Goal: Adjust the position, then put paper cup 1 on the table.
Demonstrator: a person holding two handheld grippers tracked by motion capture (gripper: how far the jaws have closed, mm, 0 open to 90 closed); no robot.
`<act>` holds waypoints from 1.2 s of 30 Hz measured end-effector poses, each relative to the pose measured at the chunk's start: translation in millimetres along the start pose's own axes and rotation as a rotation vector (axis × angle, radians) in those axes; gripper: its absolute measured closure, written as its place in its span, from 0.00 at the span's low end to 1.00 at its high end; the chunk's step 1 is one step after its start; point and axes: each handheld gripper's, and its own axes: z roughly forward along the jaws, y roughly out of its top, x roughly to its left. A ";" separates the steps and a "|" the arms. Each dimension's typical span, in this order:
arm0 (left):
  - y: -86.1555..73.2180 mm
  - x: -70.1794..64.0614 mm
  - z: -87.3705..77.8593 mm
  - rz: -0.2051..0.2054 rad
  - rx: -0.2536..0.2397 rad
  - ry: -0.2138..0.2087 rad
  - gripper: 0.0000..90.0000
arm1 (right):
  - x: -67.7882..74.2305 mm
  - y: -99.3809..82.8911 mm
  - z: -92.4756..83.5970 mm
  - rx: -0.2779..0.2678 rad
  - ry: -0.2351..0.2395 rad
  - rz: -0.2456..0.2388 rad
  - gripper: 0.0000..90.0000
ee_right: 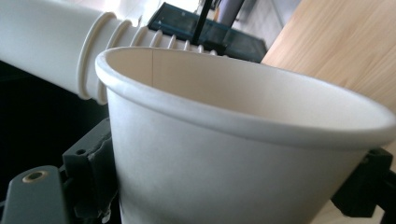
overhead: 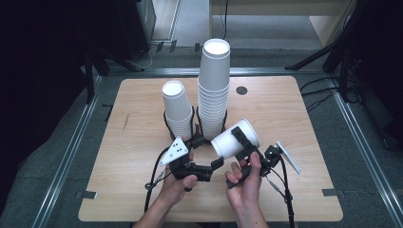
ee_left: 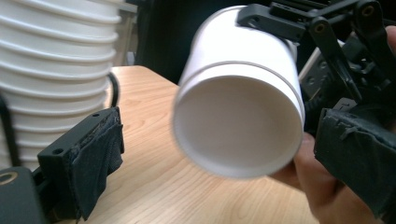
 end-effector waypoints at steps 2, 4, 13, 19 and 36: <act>0.1 2.5 -1.8 -0.002 0.001 0.007 0.01 | 1.0 2.6 0.2 -0.025 -0.021 -0.068 0.15; -0.2 4.3 -3.4 -0.003 0.005 0.018 0.01 | 1.9 3.7 1.0 -0.058 -0.048 -0.170 0.15; -2.1 9.6 -10.5 0.006 0.015 0.058 0.00 | 9.6 7.2 3.6 -0.122 -0.122 -0.510 0.14; -4.1 15.2 -12.9 0.007 0.029 0.080 0.00 | 14.3 14.0 6.8 -0.160 -0.149 -0.667 0.14; -23.6 41.3 -23.3 0.038 0.071 0.238 0.00 | 2.2 37.3 15.5 -0.219 -0.243 -1.010 0.14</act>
